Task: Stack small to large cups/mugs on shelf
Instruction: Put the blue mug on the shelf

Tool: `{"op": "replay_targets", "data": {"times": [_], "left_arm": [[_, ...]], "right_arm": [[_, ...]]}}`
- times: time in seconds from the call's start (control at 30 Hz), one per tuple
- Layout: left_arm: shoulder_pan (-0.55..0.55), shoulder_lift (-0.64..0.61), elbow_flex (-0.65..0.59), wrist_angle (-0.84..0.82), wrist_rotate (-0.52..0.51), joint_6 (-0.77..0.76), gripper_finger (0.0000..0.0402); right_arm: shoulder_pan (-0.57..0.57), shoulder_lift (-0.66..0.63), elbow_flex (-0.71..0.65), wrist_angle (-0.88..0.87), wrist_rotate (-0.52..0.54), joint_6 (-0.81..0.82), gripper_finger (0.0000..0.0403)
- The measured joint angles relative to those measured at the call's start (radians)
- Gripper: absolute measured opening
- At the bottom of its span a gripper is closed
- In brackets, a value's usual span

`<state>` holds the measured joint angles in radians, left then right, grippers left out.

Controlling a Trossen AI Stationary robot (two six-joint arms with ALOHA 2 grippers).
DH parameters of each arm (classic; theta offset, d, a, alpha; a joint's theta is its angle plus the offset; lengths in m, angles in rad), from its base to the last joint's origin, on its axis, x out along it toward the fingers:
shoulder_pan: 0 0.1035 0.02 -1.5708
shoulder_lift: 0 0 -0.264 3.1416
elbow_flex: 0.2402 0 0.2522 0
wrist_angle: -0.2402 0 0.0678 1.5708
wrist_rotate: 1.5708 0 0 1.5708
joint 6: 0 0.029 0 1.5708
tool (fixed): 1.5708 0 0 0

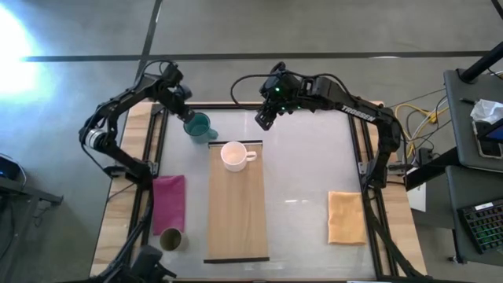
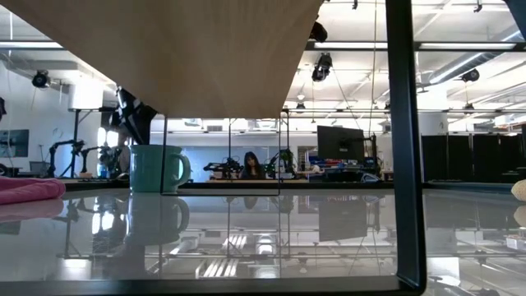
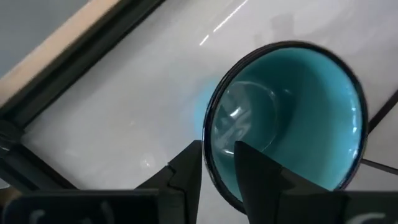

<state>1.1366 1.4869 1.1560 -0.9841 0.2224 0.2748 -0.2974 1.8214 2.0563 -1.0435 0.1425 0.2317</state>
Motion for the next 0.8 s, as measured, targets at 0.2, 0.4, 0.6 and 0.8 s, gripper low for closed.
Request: {"op": "replay_targets", "data": {"times": [0.2, 0.4, 0.6, 0.8], "left_arm": [[-0.004, 0.053, -0.002, -0.004, -0.037, -0.008, 0.0080], [-0.019, 0.087, -0.028, 0.005, -0.034, -0.009, 0.0080], [-0.021, 0.085, -0.086, 0.016, -0.063, -0.060, 0.0080], [-0.022, 0.016, -0.103, 0.041, -0.108, -0.108, 0.0048]], "right_arm": [[0.000, 0.000, 0.000, 0.000, 0.000, 0.000, 0.0177], [0.000, 0.000, 0.000, 0.000, -0.001, 0.000, 0.0178], [0.000, 0.000, 0.000, 0.000, -0.002, 0.000, 0.0177], [0.000, 0.000, 0.000, 0.000, -0.002, 0.000, 0.0178]]}}
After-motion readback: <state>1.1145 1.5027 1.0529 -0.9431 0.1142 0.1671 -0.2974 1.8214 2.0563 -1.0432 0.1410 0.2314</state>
